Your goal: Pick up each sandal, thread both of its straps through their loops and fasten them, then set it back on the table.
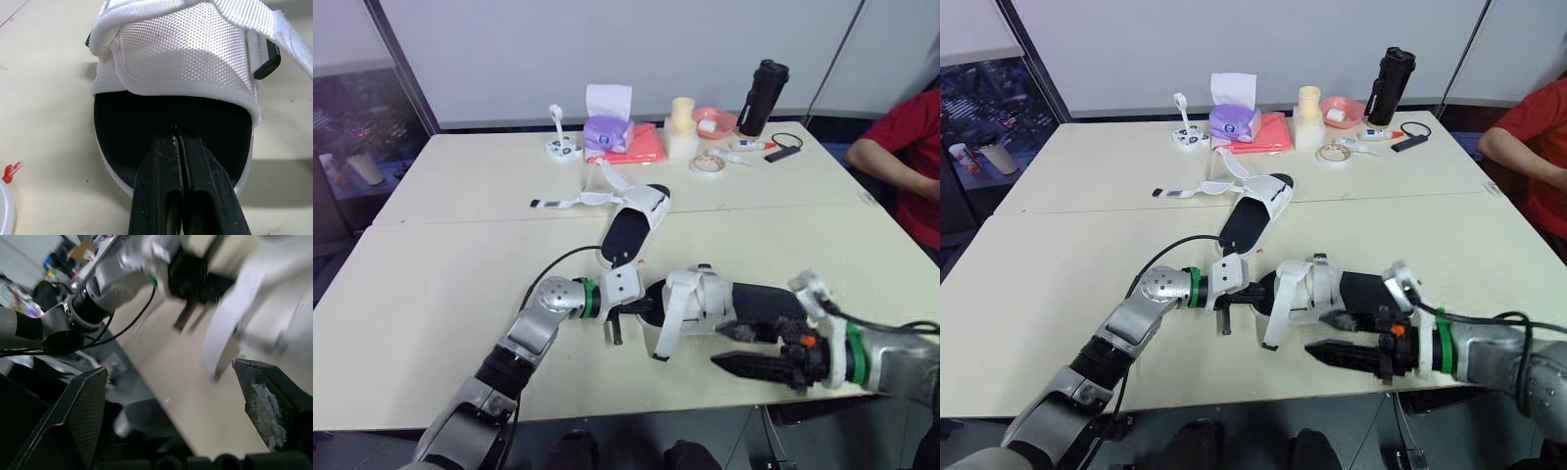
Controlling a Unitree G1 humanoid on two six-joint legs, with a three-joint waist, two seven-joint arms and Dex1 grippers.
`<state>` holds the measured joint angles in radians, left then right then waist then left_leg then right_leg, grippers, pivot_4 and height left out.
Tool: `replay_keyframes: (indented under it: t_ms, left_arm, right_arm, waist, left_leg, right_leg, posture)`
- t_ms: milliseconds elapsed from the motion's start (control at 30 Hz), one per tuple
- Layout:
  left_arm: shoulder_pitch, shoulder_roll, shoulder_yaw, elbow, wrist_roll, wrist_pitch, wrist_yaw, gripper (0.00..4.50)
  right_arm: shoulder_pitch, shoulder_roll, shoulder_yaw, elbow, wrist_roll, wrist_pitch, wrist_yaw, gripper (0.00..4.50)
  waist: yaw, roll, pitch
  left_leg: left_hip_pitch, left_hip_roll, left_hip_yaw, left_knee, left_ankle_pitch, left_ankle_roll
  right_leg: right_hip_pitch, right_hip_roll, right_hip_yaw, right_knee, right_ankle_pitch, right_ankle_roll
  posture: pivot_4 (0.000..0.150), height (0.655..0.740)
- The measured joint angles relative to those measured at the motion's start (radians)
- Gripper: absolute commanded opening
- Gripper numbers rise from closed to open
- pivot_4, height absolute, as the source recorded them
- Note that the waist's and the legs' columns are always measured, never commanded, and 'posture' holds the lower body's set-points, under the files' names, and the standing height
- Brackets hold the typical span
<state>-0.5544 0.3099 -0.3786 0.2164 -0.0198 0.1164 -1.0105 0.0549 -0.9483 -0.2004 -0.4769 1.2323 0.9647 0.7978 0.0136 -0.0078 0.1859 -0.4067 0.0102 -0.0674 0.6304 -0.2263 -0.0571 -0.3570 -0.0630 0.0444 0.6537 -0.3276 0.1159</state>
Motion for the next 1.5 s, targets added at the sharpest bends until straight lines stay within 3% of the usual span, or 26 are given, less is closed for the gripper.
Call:
replay_keyframes:
  t_ms: [567, 700, 900, 1133, 1333, 1500]
  left_arm:
    - [0.012, -0.007, 0.004, 0.000, 0.000, -0.012, 0.010, 0.00]
    - [0.013, -0.007, 0.004, -0.001, 0.000, -0.012, 0.011, 0.00]
    - [0.018, -0.006, 0.005, -0.005, 0.000, -0.012, 0.014, 0.00]
    - [0.020, -0.007, 0.007, -0.004, 0.000, -0.012, 0.016, 0.00]
    - [0.021, -0.010, 0.007, 0.000, 0.000, -0.014, 0.017, 0.00]
    - [0.017, -0.017, 0.007, 0.012, 0.000, -0.018, 0.013, 0.00]
  right_arm:
    - [-0.135, 0.260, 0.203, 0.099, -0.162, 0.032, -0.117, 4.39]
    - [-0.145, 0.318, 0.204, 0.129, -0.172, 0.033, -0.147, 3.06]
    - [-0.138, 0.346, 0.199, 0.133, -0.171, 0.040, -0.173, 0.01]
    - [-0.147, 0.332, 0.168, 0.105, -0.135, 0.101, -0.215, 0.01]
    - [-0.406, 0.273, 0.017, 0.165, 0.129, 0.208, -0.298, 0.01]
    - [-0.549, 0.254, -0.002, 0.303, 0.128, 0.218, -0.295, 0.01]
  waist:
    - [0.001, -0.001, -0.001]
    - [0.001, -0.001, -0.001]
    - [0.000, -0.001, -0.001]
    - [0.000, -0.001, -0.001]
    - [0.001, -0.001, -0.001]
    - [0.003, 0.000, -0.001]
  left_leg:
    - [-0.001, -0.001, 0.000, 0.000, 0.000, 0.000]
    - [-0.001, -0.001, -0.001, 0.000, 0.000, 0.000]
    - [0.000, -0.001, -0.001, -0.001, 0.000, 0.000]
    - [-0.001, -0.001, -0.001, -0.001, 0.000, 0.000]
    - [-0.001, 0.000, -0.001, -0.001, 0.000, 0.000]
    - [-0.002, -0.001, -0.001, -0.001, 0.000, 0.000]
  right_leg:
    - [0.000, 0.000, 0.000, -0.001, 0.000, 0.001]
    - [0.000, 0.000, 0.000, -0.001, 0.000, 0.001]
    - [0.000, 0.000, 0.000, -0.001, 0.000, 0.001]
    - [0.000, 0.000, 0.000, -0.001, 0.000, 0.001]
    - [0.000, 0.000, 0.000, -0.001, 0.000, 0.001]
    - [-0.001, 0.000, 0.000, -0.003, 0.000, 0.001]
  posture:
    - [0.150, 0.7400]
    - [0.150, 0.7400]
    - [0.150, 0.7400]
    - [0.150, 0.7400]
    - [0.150, 0.7400]
    - [0.150, 0.7400]
